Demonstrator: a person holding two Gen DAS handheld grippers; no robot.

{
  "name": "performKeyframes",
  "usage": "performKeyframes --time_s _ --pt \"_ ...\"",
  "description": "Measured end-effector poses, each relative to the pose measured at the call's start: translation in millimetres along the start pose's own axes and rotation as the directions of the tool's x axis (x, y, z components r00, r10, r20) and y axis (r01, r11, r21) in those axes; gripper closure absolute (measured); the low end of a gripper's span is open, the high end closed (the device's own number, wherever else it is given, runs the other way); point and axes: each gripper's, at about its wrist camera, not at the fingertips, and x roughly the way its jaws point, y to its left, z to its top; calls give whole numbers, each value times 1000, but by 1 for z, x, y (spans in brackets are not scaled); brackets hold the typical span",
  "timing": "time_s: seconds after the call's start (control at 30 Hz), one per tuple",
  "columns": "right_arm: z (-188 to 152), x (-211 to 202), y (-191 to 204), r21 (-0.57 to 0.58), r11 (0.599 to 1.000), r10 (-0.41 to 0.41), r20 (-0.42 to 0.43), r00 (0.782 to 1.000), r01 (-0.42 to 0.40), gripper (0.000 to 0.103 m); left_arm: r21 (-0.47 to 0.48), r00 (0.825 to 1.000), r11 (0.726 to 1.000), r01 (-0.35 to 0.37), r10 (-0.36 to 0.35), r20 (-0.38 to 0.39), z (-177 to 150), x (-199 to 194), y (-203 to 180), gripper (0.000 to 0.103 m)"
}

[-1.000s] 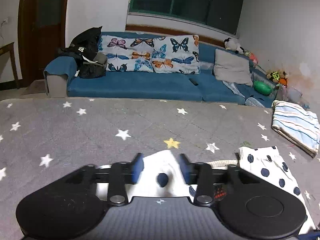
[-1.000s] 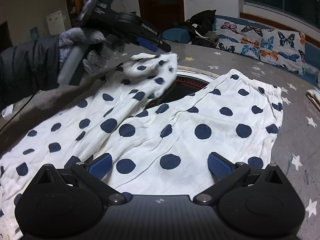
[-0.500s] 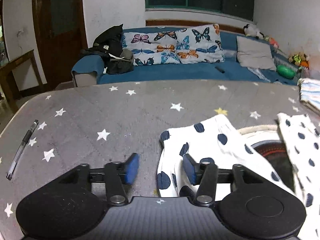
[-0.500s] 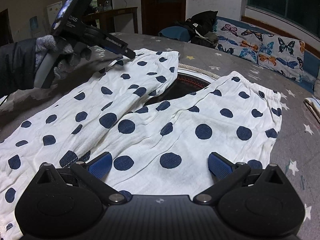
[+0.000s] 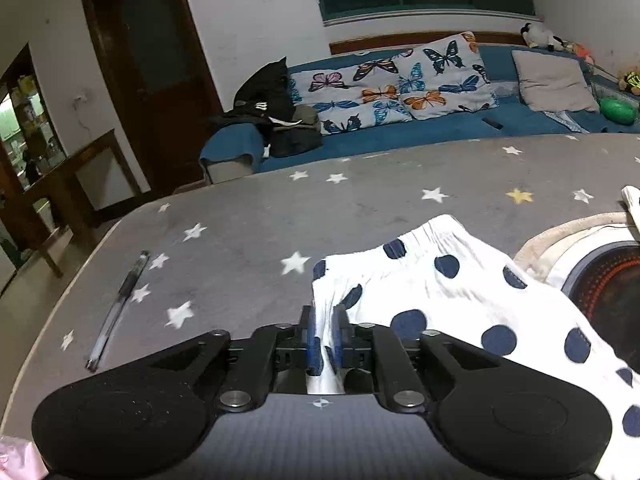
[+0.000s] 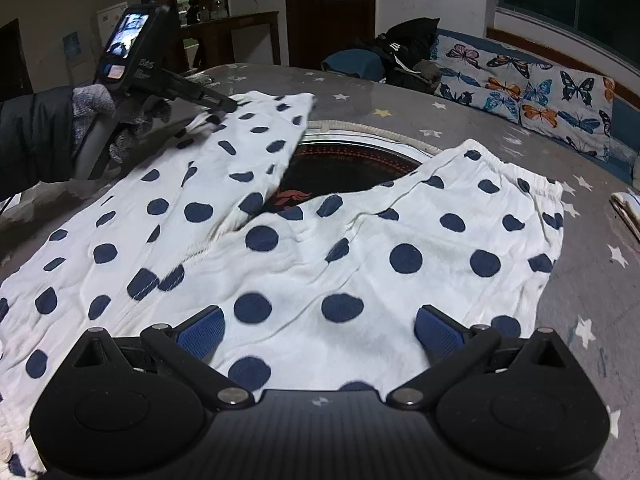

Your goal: Fold clothes

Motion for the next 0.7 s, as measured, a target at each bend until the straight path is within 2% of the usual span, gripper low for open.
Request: performKeyframes --time_s 0.03,0.1,0.23,0.33,0.47,0.63,0.7 --pt "0 -2 -1 9 1000 -1 0 1000 1 0 -11 1000 1000 -4 4 -4 0 -3 2 82" --pt "-2 -6 -2 26 1000 -3 0 1000 3 0 -32 1000 999 -12 12 -5 -2 -12 6 65" --pt "-7 -18 -2 44 999 -18 8 1000 18 0 -43 999 999 31 -30 21 -14 -48 6 64" --pt "-11 -28 1 58 998 -13 19 1000 12 0 -36 992 992 125 -124 21 -32 -77 -2 64" --pt "-18 -42 7 83 996 17 36 999 -20 0 -25 967 967 255 -254 17 -57 -117 -14 64" --pt "-26 -58 14 113 992 55 59 997 -61 0 -13 912 912 410 -410 11 -88 -167 -29 66" --pt "-30 -59 20 113 991 72 58 996 -78 0 -18 908 908 419 -419 4 -98 -174 -30 67"
